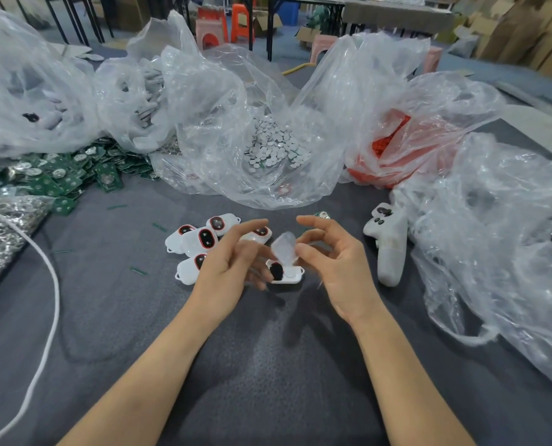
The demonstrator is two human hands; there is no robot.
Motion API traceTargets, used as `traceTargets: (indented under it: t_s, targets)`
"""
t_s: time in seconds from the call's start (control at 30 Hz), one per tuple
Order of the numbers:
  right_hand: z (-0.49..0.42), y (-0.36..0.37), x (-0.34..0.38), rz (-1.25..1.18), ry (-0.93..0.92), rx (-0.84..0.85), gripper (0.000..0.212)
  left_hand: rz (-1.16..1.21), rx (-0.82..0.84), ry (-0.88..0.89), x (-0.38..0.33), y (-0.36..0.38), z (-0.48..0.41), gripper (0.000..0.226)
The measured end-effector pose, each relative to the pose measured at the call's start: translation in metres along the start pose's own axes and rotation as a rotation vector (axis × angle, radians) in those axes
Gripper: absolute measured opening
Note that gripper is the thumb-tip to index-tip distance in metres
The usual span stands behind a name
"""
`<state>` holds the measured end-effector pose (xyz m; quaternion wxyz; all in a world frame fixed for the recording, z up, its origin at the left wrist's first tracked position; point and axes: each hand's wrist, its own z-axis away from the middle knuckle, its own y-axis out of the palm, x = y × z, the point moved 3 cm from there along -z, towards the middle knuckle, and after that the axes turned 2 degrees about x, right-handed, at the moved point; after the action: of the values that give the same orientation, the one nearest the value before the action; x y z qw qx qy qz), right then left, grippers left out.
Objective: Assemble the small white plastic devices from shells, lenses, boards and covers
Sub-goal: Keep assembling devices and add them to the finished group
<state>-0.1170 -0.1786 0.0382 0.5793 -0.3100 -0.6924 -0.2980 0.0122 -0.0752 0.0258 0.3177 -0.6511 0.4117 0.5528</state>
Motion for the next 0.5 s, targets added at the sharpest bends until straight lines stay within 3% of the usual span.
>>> traceTargets:
  t_s: [0.07, 0.17, 0.37, 0.5]
  targets:
    - [-0.0006, -0.0045, 0.0002, 0.111, -0.032, -0.072, 0.041, 0.070, 0.001, -0.039, -0.0002, -0.0009, -0.0004, 0.026]
    - [0.0002, -0.0017, -0.0002, 0.182, -0.047, -0.073, 0.041, -0.007, -0.032, -0.029, 0.0006, 0.0011, 0.0000, 0.026]
    - [0.0019, 0.0008, 0.0002, 0.160, -0.040, -0.025, 0.032, -0.151, -0.098, 0.025, 0.0030, -0.0008, -0.0006, 0.018]
    - [0.0024, 0.0004, -0.0015, 0.097, 0.012, -0.019, 0.015, -0.241, -0.097, 0.033, 0.0039, -0.0018, -0.0007, 0.023]
